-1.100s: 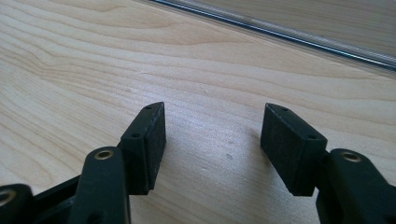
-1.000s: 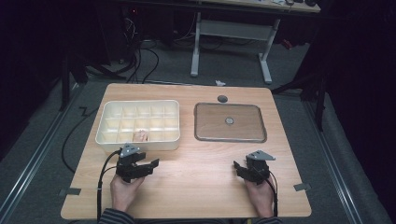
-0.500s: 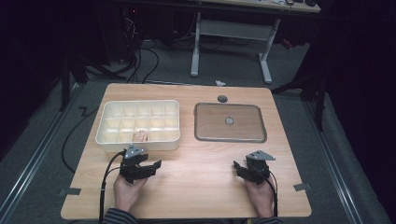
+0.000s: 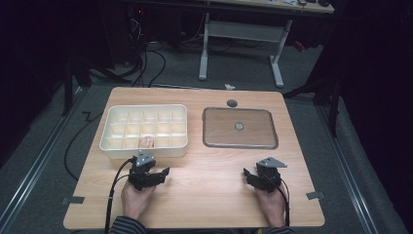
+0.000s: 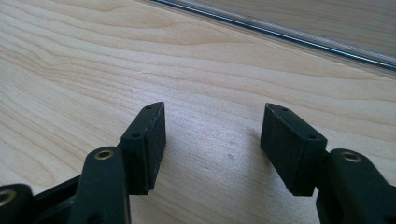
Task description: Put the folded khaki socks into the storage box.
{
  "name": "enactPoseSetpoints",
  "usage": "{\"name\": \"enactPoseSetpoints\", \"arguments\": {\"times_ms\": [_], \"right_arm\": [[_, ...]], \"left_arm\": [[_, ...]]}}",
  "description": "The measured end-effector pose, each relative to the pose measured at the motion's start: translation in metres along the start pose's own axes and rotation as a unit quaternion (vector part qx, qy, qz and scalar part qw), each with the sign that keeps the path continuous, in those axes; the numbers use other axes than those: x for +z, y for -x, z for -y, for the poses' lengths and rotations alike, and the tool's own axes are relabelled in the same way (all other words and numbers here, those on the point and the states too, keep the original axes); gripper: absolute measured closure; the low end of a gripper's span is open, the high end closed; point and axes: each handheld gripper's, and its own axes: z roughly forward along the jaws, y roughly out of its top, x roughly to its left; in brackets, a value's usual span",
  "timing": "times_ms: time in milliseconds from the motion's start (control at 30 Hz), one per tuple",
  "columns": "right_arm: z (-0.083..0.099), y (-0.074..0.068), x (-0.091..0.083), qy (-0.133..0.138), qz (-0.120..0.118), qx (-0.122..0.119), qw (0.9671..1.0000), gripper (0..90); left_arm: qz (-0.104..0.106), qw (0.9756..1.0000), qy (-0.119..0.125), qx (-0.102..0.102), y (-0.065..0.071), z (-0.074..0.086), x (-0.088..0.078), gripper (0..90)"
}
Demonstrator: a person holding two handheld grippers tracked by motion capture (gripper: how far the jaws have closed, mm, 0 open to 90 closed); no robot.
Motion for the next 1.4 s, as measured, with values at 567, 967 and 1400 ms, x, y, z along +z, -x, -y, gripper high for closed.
{"name": "enactPoseSetpoints", "arguments": {"times_ms": [567,967,1400], "right_arm": [[0.000,0.000,0.000,0.000,0.000,0.000,1.0000,40.7],[0.000,0.000,0.000,0.000,0.000,0.000,1.0000,40.6],[0.000,0.000,0.000,0.000,0.000,0.000,1.0000,40.6]], "left_arm": [[-0.018,0.9994,0.001,0.029,0.008,0.003,0.009,35.4],[-0.023,0.9991,-0.013,0.032,0.009,0.005,0.014,35.1],[-0.032,0.9984,-0.012,0.045,0.012,0.006,0.016,34.0]]}}
